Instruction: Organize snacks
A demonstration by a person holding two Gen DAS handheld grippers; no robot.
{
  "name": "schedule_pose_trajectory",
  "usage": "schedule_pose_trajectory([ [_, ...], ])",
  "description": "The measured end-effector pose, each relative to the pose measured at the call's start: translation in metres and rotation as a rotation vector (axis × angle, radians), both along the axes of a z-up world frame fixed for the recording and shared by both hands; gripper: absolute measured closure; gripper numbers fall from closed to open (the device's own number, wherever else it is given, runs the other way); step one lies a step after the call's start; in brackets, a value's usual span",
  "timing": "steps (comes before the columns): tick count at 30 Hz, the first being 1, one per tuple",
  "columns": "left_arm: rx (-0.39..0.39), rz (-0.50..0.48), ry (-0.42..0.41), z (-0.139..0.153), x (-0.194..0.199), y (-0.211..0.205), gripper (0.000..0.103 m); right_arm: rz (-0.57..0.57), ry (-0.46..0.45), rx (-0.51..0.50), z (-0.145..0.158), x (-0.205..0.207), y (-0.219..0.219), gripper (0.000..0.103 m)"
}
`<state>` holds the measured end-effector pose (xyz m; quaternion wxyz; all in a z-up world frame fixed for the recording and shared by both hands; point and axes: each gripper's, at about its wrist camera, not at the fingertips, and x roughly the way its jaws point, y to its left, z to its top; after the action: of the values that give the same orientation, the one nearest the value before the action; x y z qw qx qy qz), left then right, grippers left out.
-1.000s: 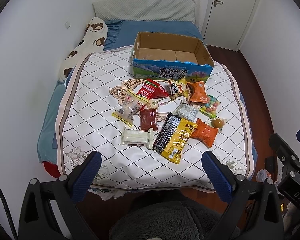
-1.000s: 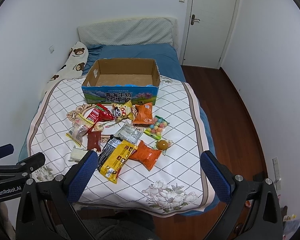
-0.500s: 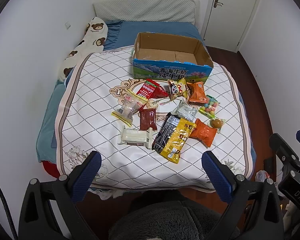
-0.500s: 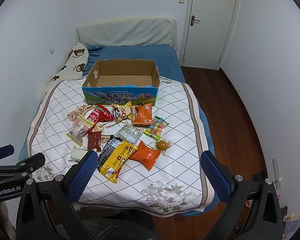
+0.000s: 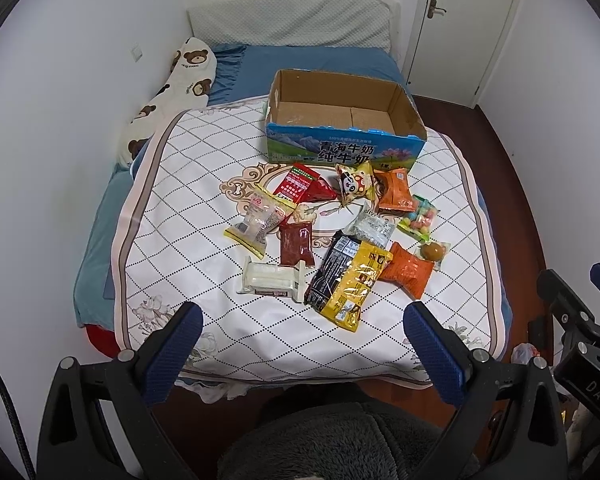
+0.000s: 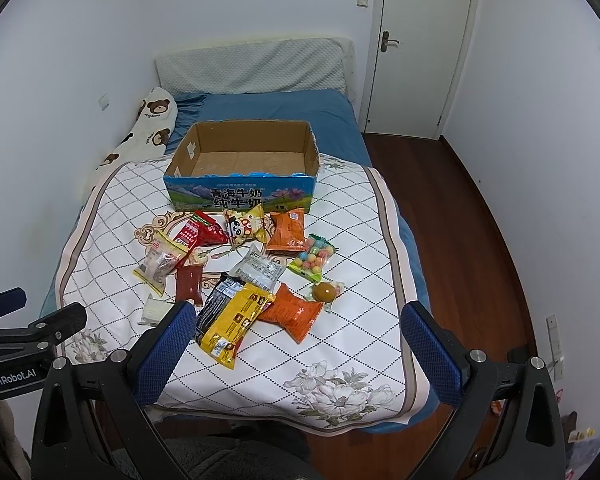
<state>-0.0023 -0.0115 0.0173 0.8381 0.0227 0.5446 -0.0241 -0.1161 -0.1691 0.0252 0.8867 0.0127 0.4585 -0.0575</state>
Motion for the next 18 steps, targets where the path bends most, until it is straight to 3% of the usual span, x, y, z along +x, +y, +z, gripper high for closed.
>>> schedule_pose_trajectory([
  [18,-0.003,-0.001,0.002,0.0001,0.0016,-0.0010,0.000,-0.006,0.008,0.014,-0.0039,0.0008,-0.0028,0.000],
])
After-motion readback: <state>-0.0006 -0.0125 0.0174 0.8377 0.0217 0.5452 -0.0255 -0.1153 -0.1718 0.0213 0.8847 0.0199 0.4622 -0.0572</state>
